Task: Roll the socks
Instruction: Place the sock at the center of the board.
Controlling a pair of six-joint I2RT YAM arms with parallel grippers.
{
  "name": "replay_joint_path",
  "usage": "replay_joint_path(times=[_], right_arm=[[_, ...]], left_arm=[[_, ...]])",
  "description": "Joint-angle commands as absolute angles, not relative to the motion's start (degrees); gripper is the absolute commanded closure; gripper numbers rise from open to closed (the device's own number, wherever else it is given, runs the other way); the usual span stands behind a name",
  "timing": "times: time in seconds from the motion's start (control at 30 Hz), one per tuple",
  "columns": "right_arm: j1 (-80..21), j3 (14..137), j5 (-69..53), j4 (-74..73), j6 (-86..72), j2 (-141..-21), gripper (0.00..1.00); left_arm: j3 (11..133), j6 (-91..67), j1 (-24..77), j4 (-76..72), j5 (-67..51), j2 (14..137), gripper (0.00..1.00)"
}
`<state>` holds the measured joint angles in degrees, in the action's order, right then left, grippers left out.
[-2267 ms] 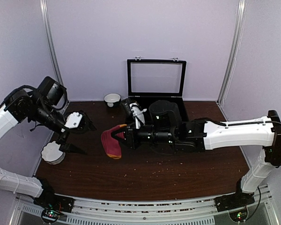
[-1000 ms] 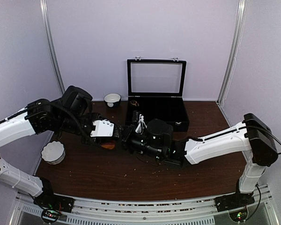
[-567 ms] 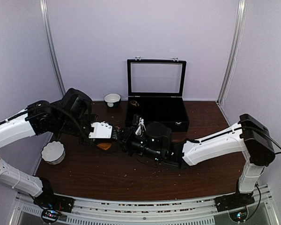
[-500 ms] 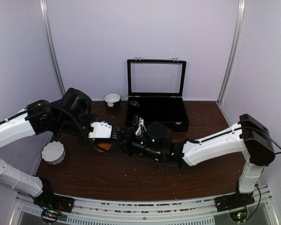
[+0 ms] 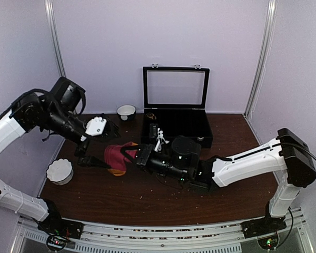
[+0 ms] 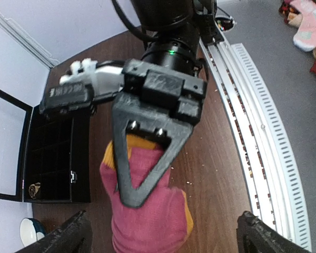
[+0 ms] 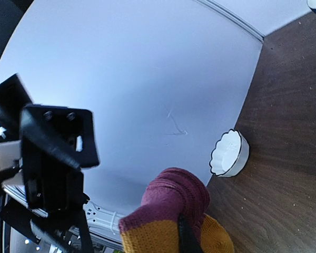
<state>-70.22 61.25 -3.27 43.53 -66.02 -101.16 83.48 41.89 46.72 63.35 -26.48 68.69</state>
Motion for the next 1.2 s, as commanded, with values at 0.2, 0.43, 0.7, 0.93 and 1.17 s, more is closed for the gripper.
replay_joint_path(times=[0.2, 0.43, 0.7, 0.93, 1.17], right_arm=[[-69.8, 61.8, -13.9, 40.5, -43.1, -92.8, 1.0], [-70.8, 64.1, -12.8, 24.1, -31.8, -90.4, 1.0], [-77.1, 68.9, 29.3, -20.9, 0.3, -92.5, 1.0], [-82.0, 73.0, 46.1, -22.9, 19.5, -108.4, 1.0], [-85.6, 83.1, 41.9, -22.0, 23.5, -123.7, 1.0]], left_arm=[[86.4, 47.5, 26.4, 74.9, -50.6, 72.6, 0.08], [84.8, 49.7, 25.6, 77.3, -59.0, 77.0, 0.21], [78.3, 42.2, 20.1, 63.6, -49.1, 76.5, 0.02], [76.5, 40.0, 19.6, 59.7, -45.3, 75.0, 0.02], [73.5, 40.8, 19.6, 59.5, -43.5, 74.1, 0.02]])
